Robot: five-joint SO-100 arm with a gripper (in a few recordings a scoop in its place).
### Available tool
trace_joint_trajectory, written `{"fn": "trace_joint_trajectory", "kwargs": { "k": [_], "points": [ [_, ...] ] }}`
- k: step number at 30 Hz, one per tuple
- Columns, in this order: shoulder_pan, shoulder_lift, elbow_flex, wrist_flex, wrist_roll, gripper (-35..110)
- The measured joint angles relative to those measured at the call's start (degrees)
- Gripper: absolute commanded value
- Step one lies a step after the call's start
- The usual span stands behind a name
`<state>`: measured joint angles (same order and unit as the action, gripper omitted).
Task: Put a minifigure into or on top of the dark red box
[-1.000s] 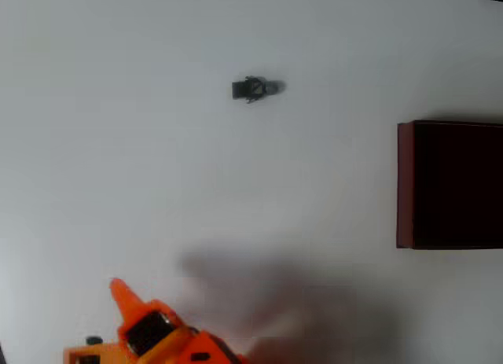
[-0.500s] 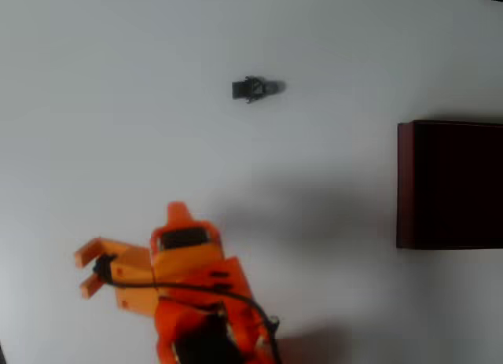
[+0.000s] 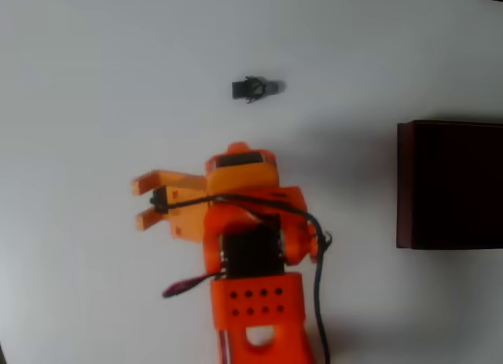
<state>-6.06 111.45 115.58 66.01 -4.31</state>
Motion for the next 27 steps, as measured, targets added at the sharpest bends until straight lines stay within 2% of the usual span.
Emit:
{"fn": "trace_joint_trajectory", "kwargs": {
  "k": [12,21,27],
  "points": [
    [2.1,-27.0,-23.3,1.2,-4.7,11],
    [4.5,-39.4,-41.3,6.9,-5.6,11],
    [6.0,-44.7,-45.4,7.4,-6.2,12]
  ]
}}
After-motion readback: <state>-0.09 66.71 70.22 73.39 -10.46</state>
